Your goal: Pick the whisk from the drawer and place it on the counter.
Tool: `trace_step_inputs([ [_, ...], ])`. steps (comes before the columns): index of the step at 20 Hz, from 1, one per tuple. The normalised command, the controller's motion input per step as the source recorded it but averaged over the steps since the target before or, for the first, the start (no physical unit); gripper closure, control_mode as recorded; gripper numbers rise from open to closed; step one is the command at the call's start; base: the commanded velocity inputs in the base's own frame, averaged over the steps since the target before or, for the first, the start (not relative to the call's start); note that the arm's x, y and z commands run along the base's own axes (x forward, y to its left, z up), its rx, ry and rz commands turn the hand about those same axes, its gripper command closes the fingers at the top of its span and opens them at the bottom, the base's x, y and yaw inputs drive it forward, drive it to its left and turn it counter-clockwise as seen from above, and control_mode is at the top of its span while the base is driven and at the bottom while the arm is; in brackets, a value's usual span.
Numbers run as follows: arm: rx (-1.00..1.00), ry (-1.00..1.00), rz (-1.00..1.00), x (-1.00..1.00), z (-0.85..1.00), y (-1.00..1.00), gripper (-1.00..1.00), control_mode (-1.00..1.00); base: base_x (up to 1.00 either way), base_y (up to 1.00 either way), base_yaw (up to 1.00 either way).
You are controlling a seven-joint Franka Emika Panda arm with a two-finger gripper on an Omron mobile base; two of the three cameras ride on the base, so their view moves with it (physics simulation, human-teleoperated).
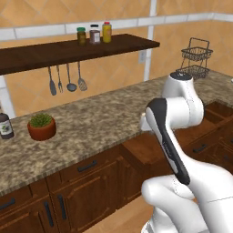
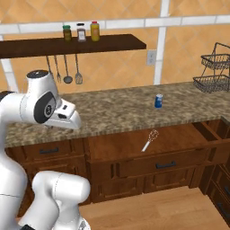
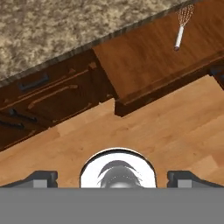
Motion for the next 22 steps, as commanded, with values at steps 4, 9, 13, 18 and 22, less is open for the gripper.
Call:
trace_step_inputs([
  [4, 0.01, 0.18, -0.45, 0.16, -0.66, -1.00, -1.00, -1.00, 0.00, 0.00, 0.00],
  [9, 0.05, 0.06, -0.38, 0.36, -0.65, -1.00, -1.00, -1.00, 0.00, 0.00, 0.00],
  [13, 0.43, 0.08, -0.11, 0.59, -0.30, -1.00, -1.00, -1.00, 0.00, 0.00, 0.00],
  [18, 0.00, 0.23, -0.20, 0.90, -0.02, -1.00, -1.00, -1.00, 0.00, 0.00, 0.00],
  [22, -0.17, 0.09, -0.30, 0.78, -0.53, -1.00, -1.00, -1.00, 0.00, 0.00, 0.00],
])
